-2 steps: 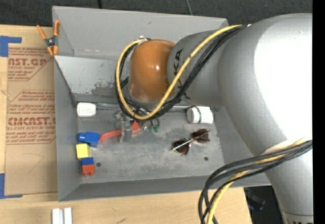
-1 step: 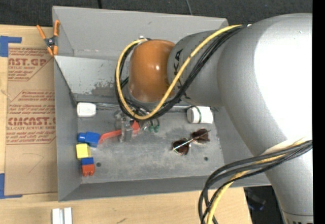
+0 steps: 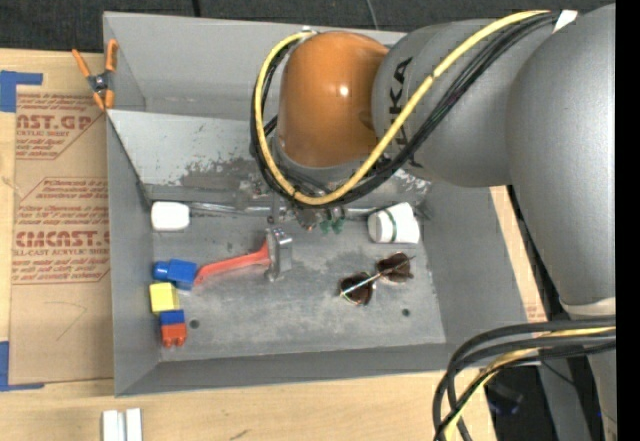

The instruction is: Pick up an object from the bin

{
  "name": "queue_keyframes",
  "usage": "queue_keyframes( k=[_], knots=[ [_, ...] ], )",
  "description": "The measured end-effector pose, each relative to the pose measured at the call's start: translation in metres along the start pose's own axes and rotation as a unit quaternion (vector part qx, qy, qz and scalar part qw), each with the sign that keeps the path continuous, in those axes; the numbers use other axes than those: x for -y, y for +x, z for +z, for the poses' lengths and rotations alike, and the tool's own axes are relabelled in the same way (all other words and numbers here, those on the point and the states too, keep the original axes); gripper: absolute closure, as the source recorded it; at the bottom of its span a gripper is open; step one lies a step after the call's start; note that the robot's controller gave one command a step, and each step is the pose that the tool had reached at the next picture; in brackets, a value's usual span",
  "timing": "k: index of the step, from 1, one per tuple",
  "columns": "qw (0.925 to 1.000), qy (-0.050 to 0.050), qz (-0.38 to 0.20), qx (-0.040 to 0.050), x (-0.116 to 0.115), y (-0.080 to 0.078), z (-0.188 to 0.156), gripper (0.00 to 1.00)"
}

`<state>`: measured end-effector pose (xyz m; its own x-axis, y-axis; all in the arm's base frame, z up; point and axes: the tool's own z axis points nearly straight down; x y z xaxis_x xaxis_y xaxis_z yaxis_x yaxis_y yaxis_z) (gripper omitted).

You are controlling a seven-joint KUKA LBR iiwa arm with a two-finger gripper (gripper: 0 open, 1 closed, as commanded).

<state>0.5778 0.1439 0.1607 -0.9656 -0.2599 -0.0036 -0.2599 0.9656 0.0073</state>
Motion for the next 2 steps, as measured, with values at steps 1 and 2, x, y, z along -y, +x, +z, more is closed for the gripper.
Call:
queue_keyframes(
  k=[1,2],
  knots=[
    [1.0,0.0,-0.007,0.0065,0.003,-0.001,-0.035,0.0],
    [0.999,0.0,-0.045,0.0044,-0.004,0.011,0.01,0.0]
  ],
)
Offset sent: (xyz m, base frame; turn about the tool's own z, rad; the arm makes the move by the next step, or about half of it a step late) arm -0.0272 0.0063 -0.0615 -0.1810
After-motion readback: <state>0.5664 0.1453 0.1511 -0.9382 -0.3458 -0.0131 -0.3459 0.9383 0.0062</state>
